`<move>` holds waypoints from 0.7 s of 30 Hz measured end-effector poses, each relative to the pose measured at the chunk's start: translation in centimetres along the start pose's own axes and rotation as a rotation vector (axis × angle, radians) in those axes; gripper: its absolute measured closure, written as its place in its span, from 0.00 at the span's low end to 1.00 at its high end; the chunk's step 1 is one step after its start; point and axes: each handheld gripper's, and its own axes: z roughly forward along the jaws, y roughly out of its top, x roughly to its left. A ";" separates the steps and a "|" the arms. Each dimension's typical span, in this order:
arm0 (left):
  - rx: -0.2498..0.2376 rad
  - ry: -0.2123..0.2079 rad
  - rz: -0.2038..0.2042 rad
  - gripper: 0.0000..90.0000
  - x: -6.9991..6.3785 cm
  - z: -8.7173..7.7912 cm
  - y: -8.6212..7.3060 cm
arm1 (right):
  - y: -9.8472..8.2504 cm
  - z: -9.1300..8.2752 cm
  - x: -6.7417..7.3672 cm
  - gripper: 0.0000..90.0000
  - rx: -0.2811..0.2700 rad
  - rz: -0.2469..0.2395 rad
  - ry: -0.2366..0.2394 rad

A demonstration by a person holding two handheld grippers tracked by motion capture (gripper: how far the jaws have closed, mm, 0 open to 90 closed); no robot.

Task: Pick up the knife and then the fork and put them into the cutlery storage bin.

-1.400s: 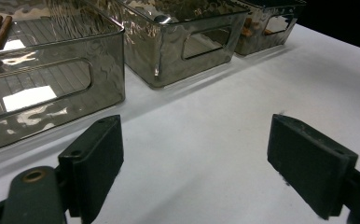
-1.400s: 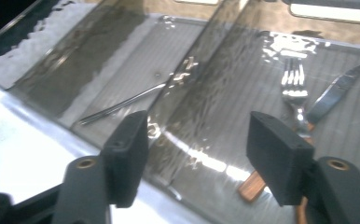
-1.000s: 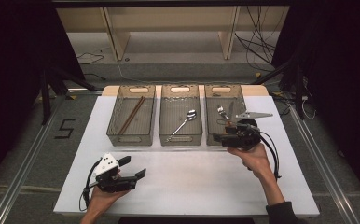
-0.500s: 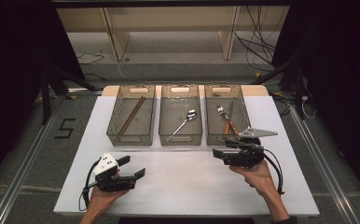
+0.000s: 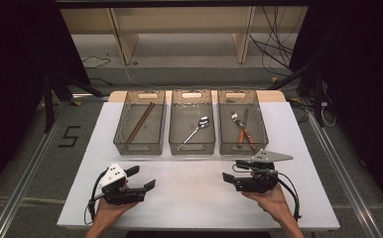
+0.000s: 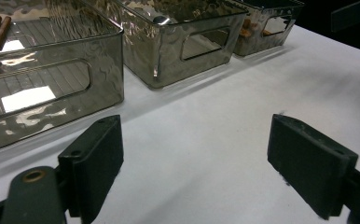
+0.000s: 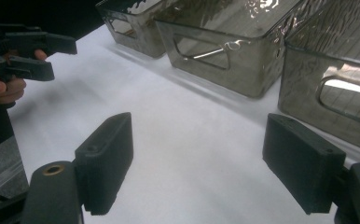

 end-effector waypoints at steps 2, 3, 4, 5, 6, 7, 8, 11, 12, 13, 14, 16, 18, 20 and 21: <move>-0.002 -0.001 -0.002 0.20 0.1 -0.1 0.0 | -0.4 0.0 0.0 0.28 0.000 0.002 0.000; -0.004 -0.001 -0.002 0.20 0.1 -0.1 0.0 | -0.6 -0.1 0.0 0.28 -0.004 0.003 0.002; -0.003 -0.001 -0.001 0.20 0.1 -0.1 0.0 | -0.7 -0.1 0.0 0.28 -0.008 0.003 0.003; -0.002 -0.001 -0.003 0.20 0.1 -0.1 0.0 | -0.9 -0.2 0.0 0.28 -0.006 0.003 0.005; -0.002 -0.002 -0.003 0.20 0.1 -0.1 0.0 | -1.1 -0.2 0.0 0.27 -0.008 0.001 0.004; 0.000 -0.003 -0.003 0.20 0.1 0.0 0.0 | -1.2 -0.3 0.0 0.27 -0.012 0.003 0.004; 0.000 -0.004 -0.003 0.20 0.0 0.0 0.0 | -1.4 -0.4 0.0 0.27 -0.015 0.004 0.007; 0.004 -0.006 0.001 0.20 0.0 0.0 0.0 | -1.8 -0.5 0.0 0.27 -0.023 0.005 0.006; 0.003 -0.006 0.001 0.20 0.0 0.0 0.0 | -1.9 -0.6 0.0 0.27 -0.026 0.008 0.006; 0.003 -0.007 0.000 0.20 0.0 0.0 0.0 | -2.0 -0.6 0.0 0.26 -0.028 0.012 0.009; 0.002 -0.008 -0.001 0.20 0.0 -0.1 0.0 | -2.1 -0.6 -0.1 0.26 -0.029 0.014 0.008; -0.002 -0.008 -0.005 0.20 0.0 -0.1 0.0 | -2.2 -0.6 -0.1 0.26 -0.032 0.013 0.006; -0.002 -0.008 -0.006 0.20 0.1 -0.1 0.0 | -2.3 -0.6 -0.1 0.26 -0.033 0.015 0.006; -0.002 -0.008 -0.005 0.20 0.1 -0.1 0.0 | -2.3 -0.7 -0.1 0.26 -0.039 0.015 0.004; -0.003 -0.008 -0.006 0.20 0.0 -0.1 0.0 | -2.3 -0.7 -0.2 0.26 -0.040 0.017 0.006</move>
